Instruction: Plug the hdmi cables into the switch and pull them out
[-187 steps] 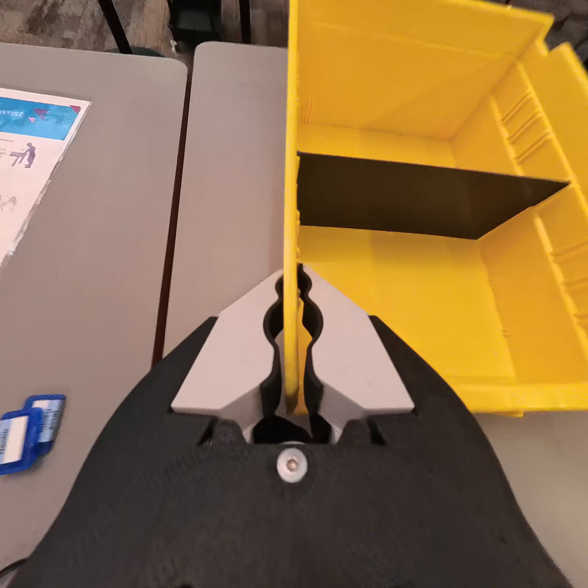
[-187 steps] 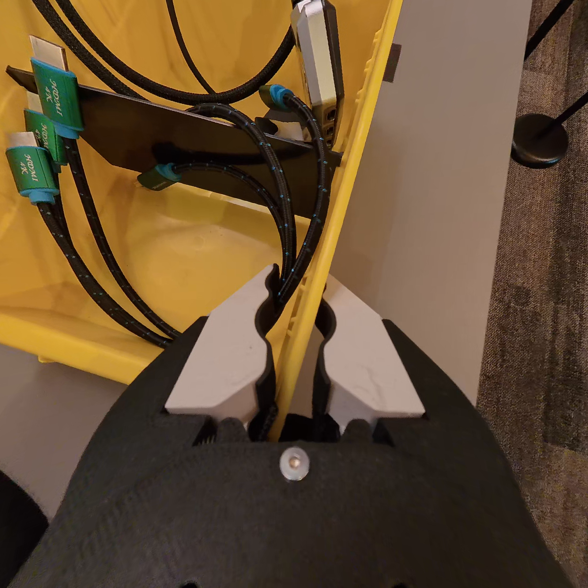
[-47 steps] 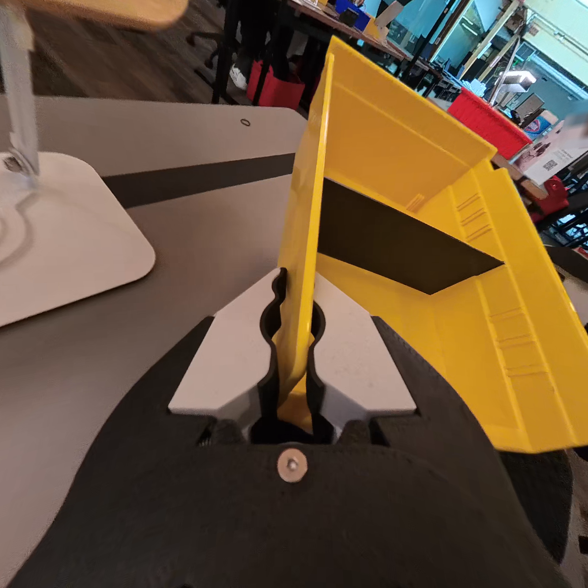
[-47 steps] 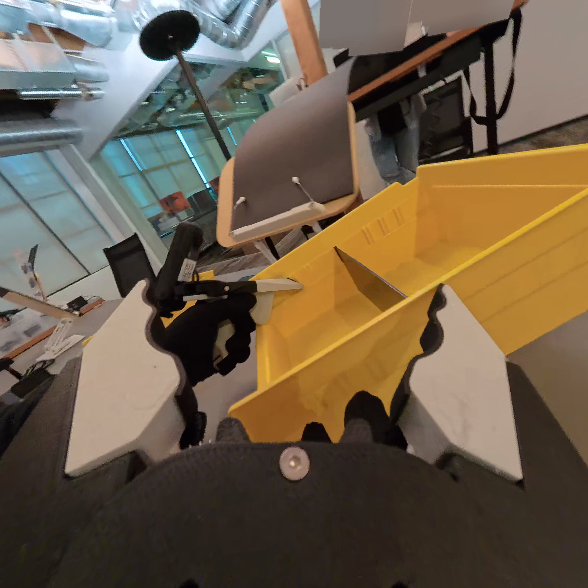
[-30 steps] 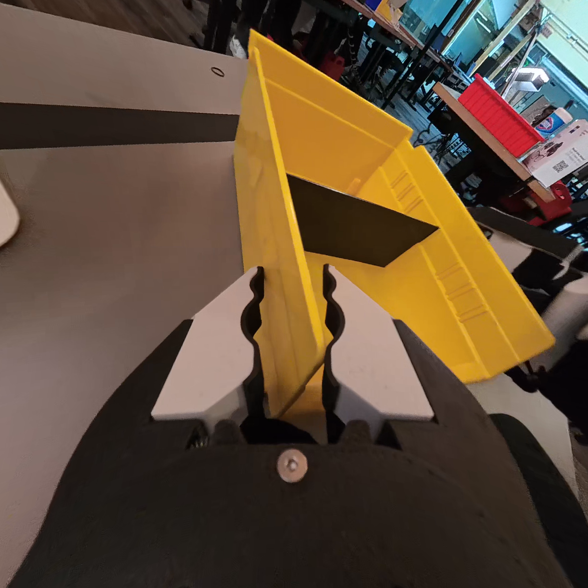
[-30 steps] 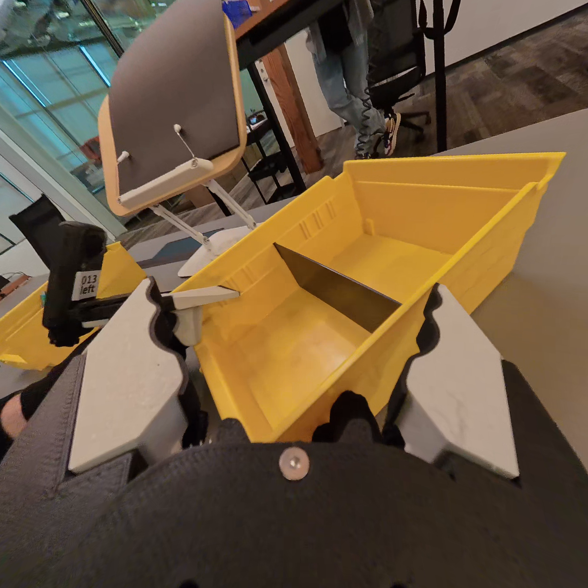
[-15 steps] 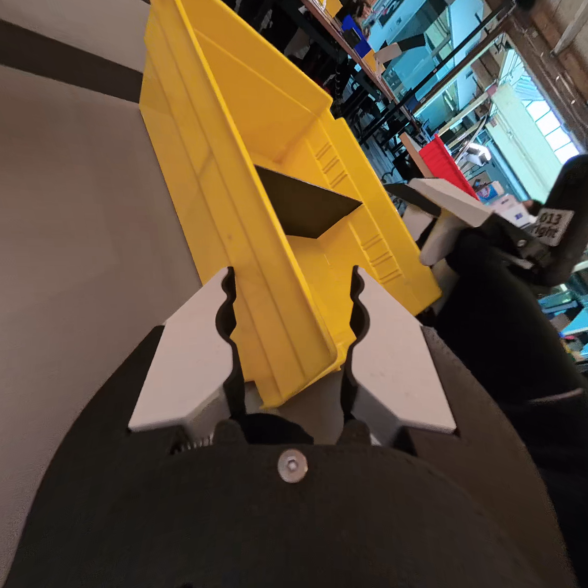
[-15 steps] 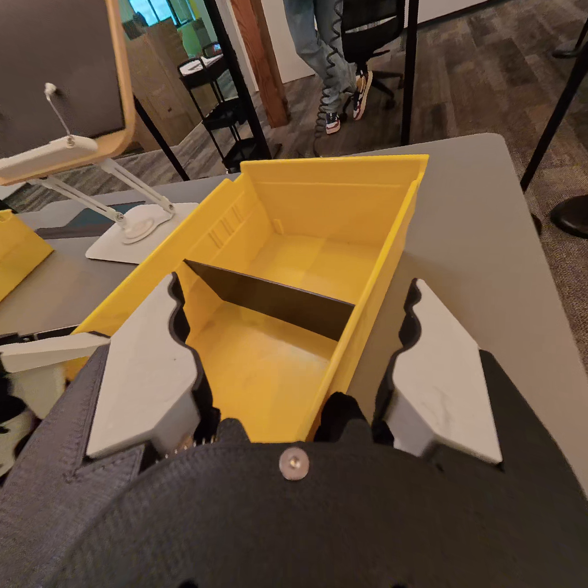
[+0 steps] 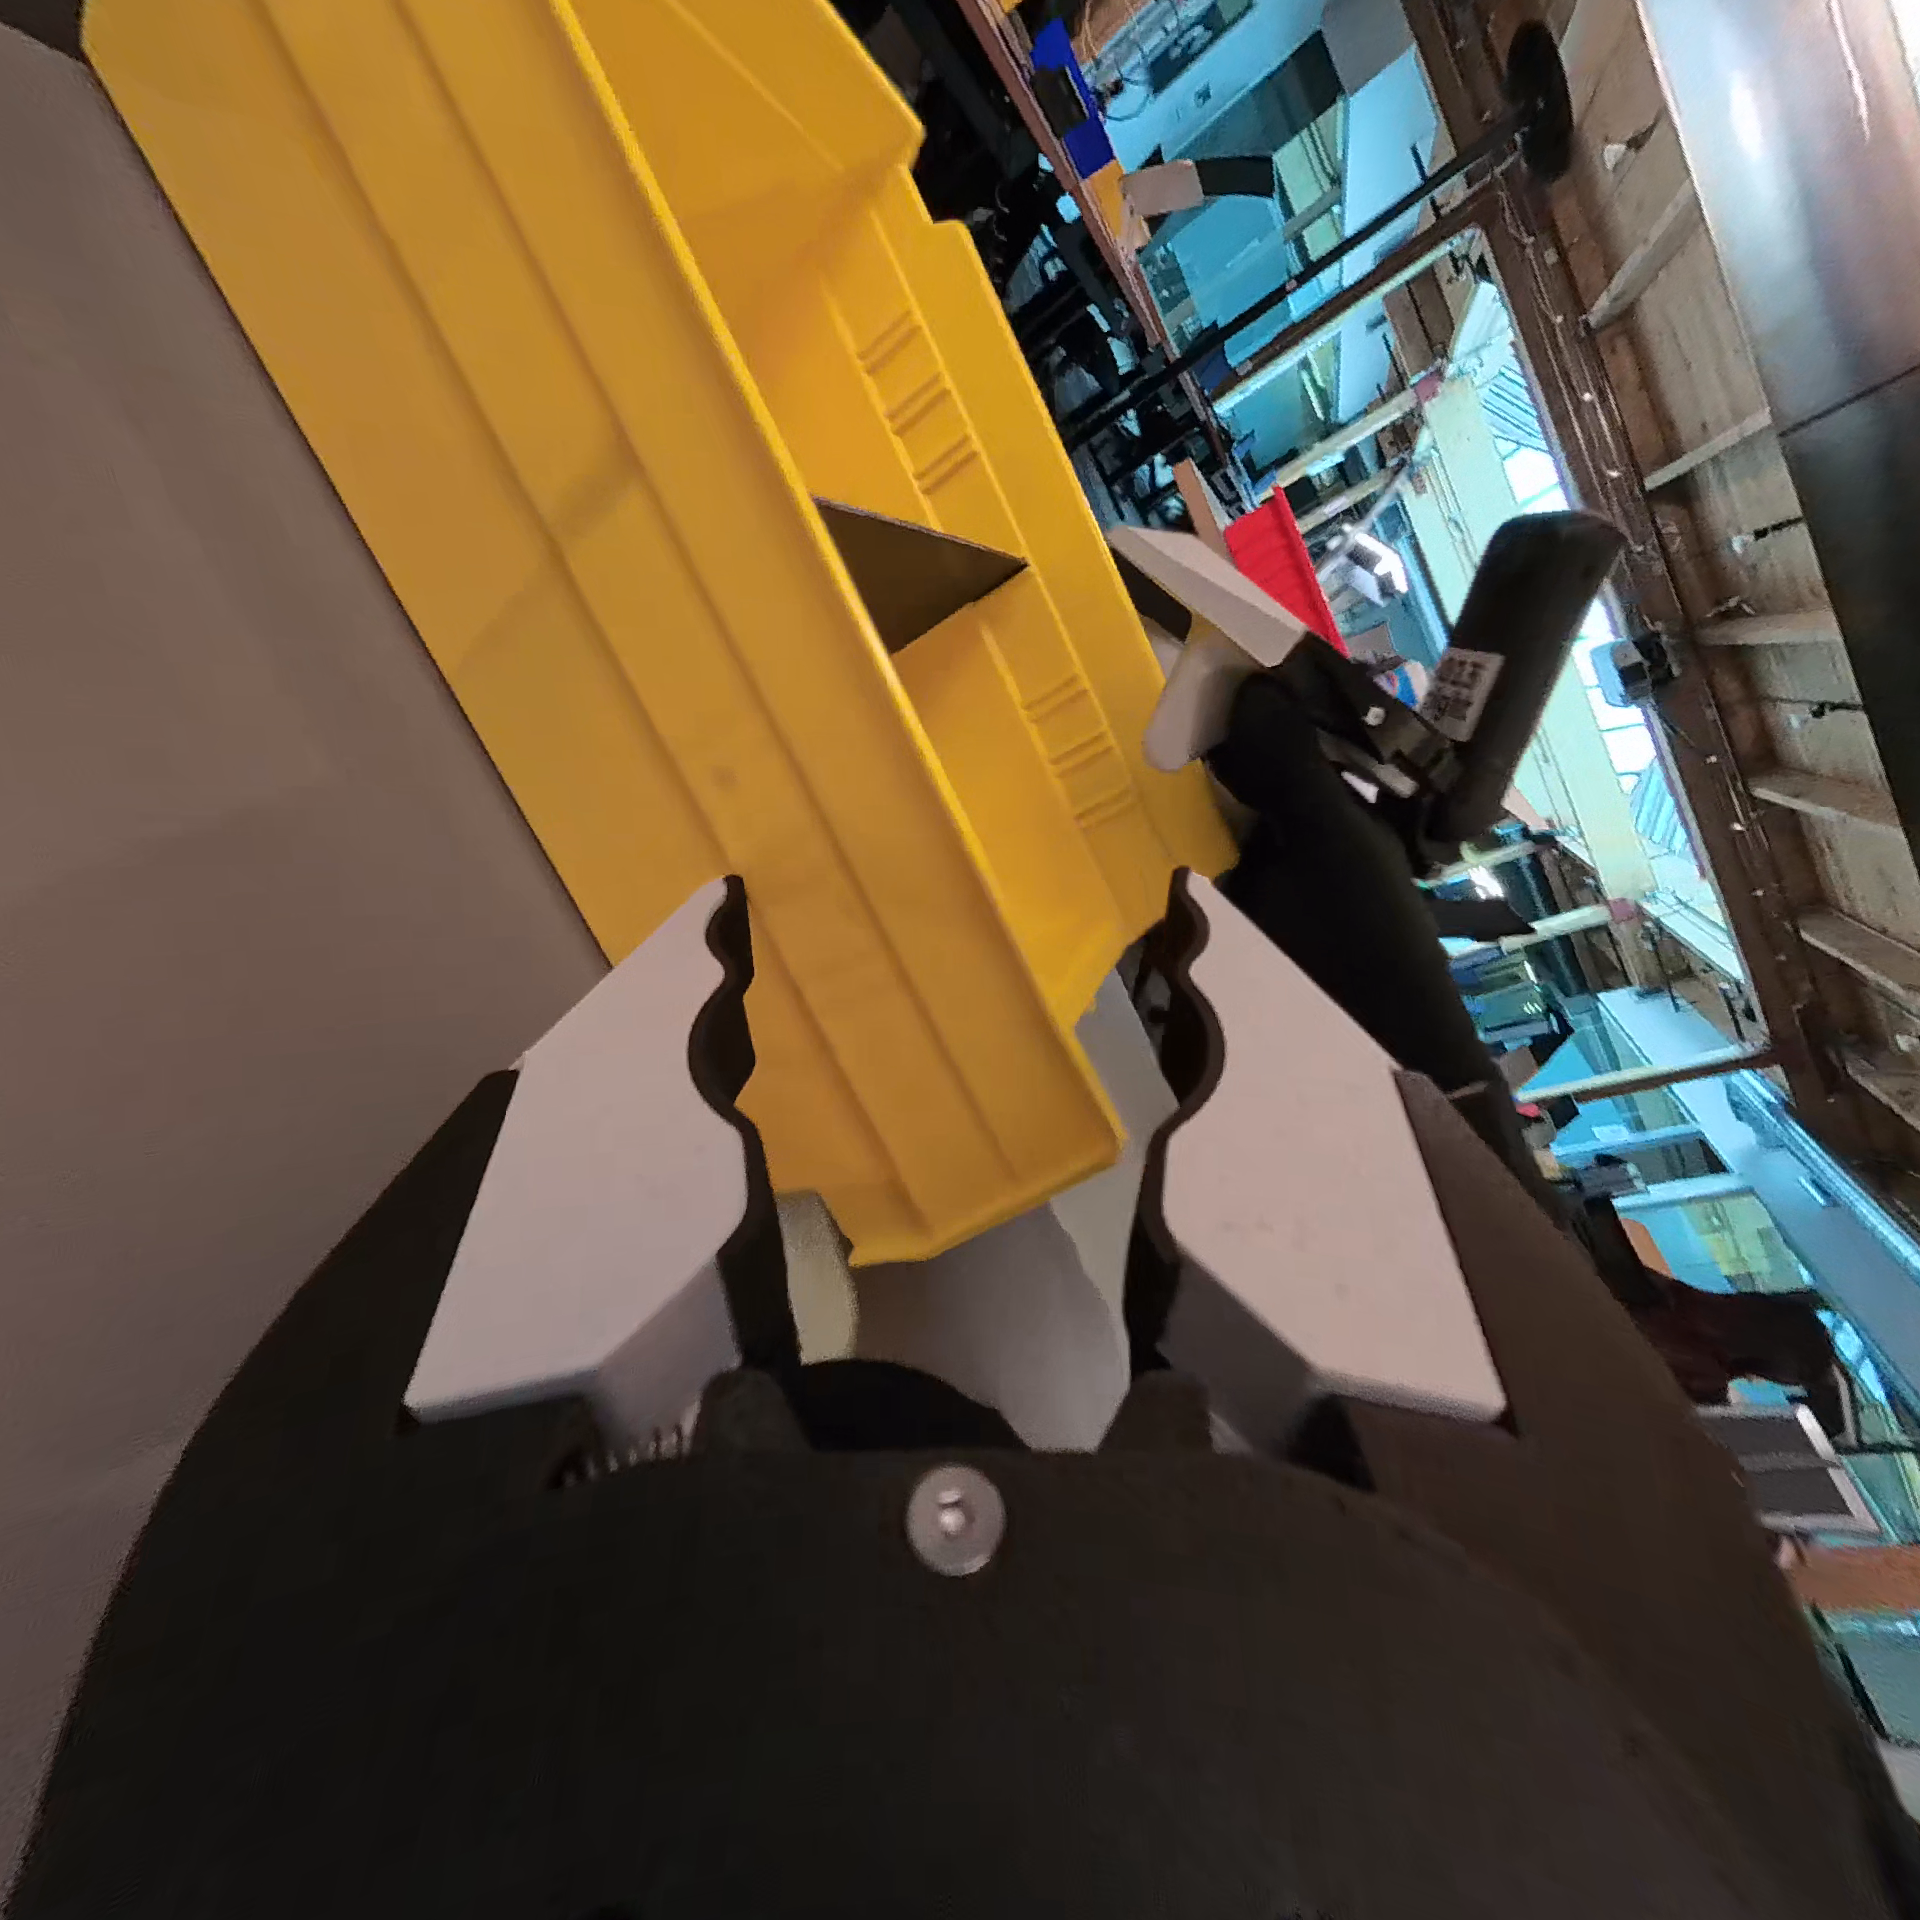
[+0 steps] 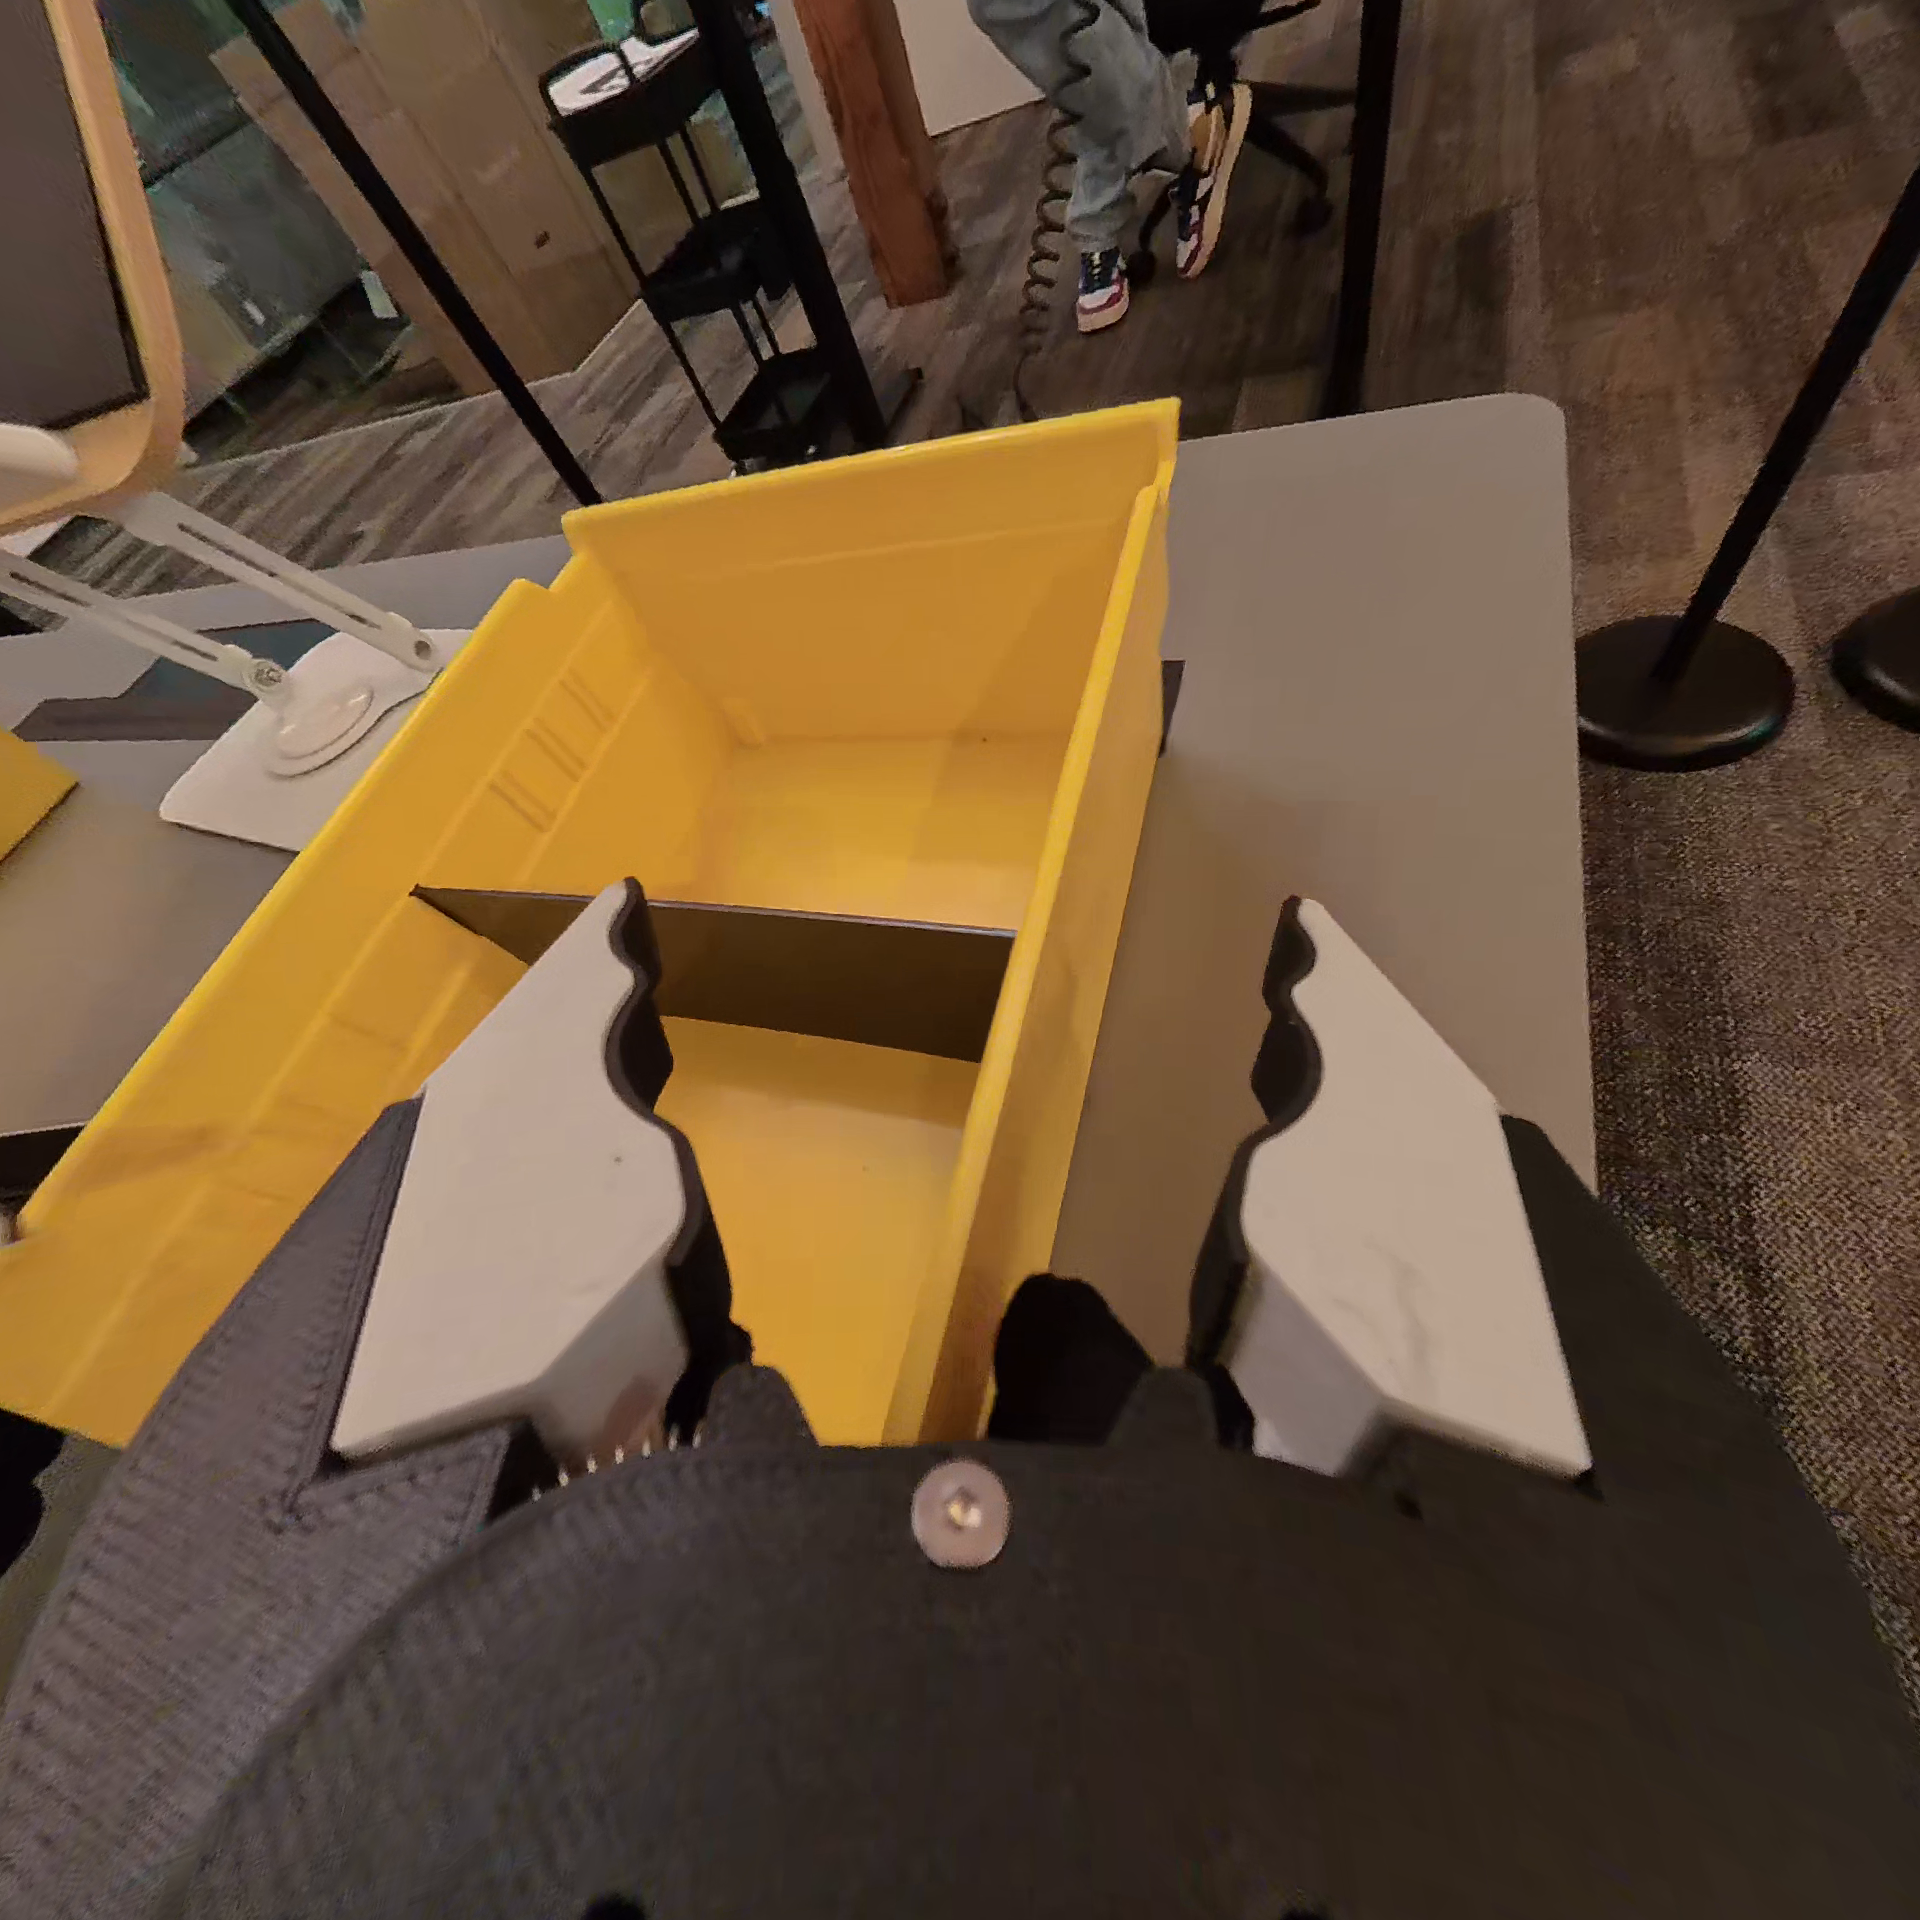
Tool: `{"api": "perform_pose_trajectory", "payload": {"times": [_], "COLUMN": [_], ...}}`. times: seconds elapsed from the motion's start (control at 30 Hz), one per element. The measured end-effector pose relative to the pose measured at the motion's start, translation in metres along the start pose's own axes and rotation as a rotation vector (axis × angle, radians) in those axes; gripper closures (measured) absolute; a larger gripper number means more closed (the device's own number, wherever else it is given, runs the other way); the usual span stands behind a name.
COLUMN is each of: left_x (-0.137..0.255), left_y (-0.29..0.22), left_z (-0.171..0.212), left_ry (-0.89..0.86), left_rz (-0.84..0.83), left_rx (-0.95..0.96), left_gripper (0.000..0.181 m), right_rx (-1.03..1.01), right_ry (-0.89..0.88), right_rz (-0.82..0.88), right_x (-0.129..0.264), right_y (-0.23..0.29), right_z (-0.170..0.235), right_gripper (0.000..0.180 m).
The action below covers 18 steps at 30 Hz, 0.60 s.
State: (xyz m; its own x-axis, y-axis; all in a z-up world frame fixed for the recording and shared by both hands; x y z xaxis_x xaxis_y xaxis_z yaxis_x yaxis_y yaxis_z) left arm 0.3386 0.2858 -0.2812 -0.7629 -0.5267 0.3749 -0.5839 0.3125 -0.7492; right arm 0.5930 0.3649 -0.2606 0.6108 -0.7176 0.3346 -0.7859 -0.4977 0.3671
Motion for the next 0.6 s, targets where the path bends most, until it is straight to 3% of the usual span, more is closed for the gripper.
{"api": "perform_pose_trajectory", "payload": {"times": [0.17,0.3,0.43,0.6], "left_x": [0.037,0.096,0.18,0.313], "left_y": [-0.008,0.0,0.029,0.097], "left_z": [-0.012,-0.024,-0.051,-0.098], "left_ry": [-0.049,-0.105,-0.227,-0.392], "left_rz": [0.067,0.024,-0.097,-0.438], "left_rx": [-0.156,-0.313,-0.476,-0.612], "left_gripper": [0.093,0.091,0.093,0.096], "right_rx": [0.202,0.465,0.654,0.736], "right_ry": [-0.136,-0.193,-0.187,-0.093], "right_rz": [0.298,0.418,0.291,-0.036], "right_x": [0.037,0.065,0.049,-0.014], "right_y": [0.009,0.068,0.159,0.266], "right_z": [-0.022,-0.052,-0.059,-0.026], "right_gripper": [0.053,0.059,0.07,0.076]}}
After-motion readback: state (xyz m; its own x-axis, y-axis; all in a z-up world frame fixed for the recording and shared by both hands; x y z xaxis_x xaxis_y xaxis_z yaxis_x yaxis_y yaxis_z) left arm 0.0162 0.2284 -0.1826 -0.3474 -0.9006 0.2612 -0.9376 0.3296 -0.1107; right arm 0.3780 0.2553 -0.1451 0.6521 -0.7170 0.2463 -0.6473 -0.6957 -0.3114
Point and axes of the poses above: each gripper's, where its closed fingertips meet, x back along the fingers, z out of its underside, y = z × x across the jaws, the point moved 8 cm from there along x, back along the fingers, and after that the axes turned 11 degrees about -z, right-handed, at the moved point
